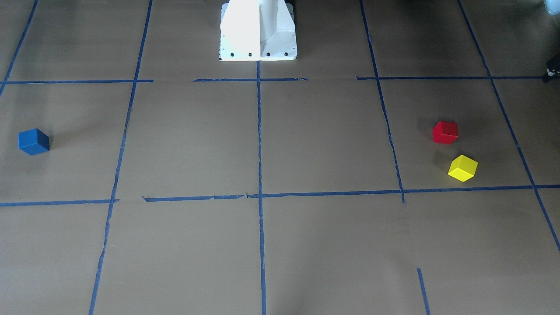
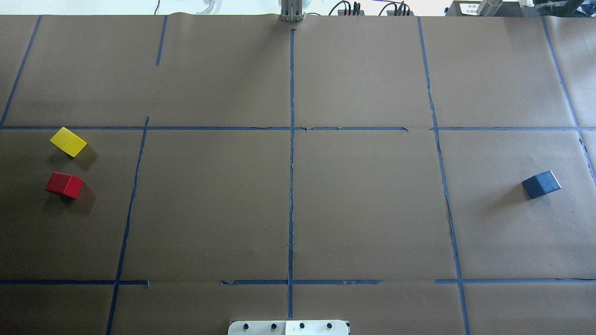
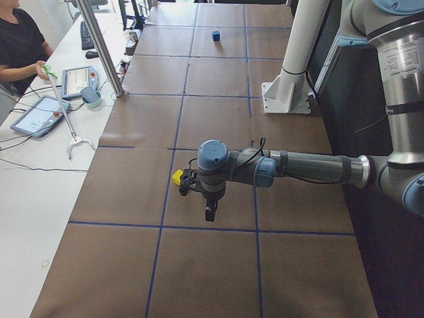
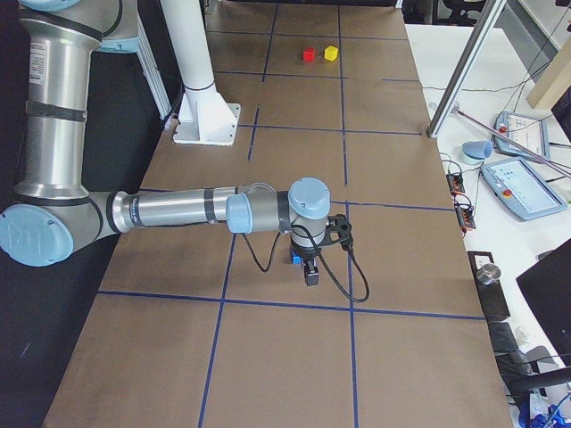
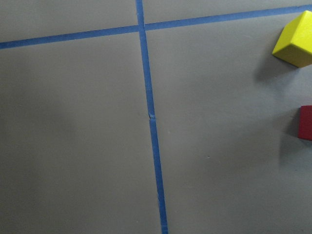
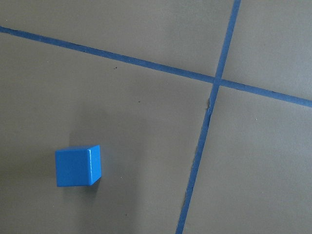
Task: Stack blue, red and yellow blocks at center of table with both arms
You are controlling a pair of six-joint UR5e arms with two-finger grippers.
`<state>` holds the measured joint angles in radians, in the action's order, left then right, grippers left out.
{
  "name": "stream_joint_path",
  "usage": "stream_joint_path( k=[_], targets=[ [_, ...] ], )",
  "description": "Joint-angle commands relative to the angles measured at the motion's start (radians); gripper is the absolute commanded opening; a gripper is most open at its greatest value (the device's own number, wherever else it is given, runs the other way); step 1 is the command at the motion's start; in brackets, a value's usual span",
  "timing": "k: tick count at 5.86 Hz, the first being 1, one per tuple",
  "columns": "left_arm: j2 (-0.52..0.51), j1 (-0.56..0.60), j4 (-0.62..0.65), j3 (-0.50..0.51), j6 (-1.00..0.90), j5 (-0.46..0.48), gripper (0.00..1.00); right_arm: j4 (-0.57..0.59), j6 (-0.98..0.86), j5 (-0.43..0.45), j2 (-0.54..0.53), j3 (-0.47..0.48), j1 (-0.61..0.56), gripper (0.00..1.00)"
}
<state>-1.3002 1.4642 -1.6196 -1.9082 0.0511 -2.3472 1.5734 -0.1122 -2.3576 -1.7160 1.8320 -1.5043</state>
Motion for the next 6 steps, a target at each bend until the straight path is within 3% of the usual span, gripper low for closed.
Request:
stream_joint_path(
  k=[1,3,6],
  targets=[
    [0.016,0.007,0.026,-0.034,-0.04,0.005,1.0,-0.007,0.0,-0.008,-0.017,-0.002,-0.001,1.0],
    [0.016,0.005,0.023,-0.044,-0.036,0.0,1.0,-0.009,0.003,-0.011,-0.027,-0.003,0.003,1.0],
    [0.016,0.01,0.01,-0.018,-0.031,-0.006,1.0,-0.108,0.006,-0.023,-0.027,-0.026,0.045,1.0]
  ],
)
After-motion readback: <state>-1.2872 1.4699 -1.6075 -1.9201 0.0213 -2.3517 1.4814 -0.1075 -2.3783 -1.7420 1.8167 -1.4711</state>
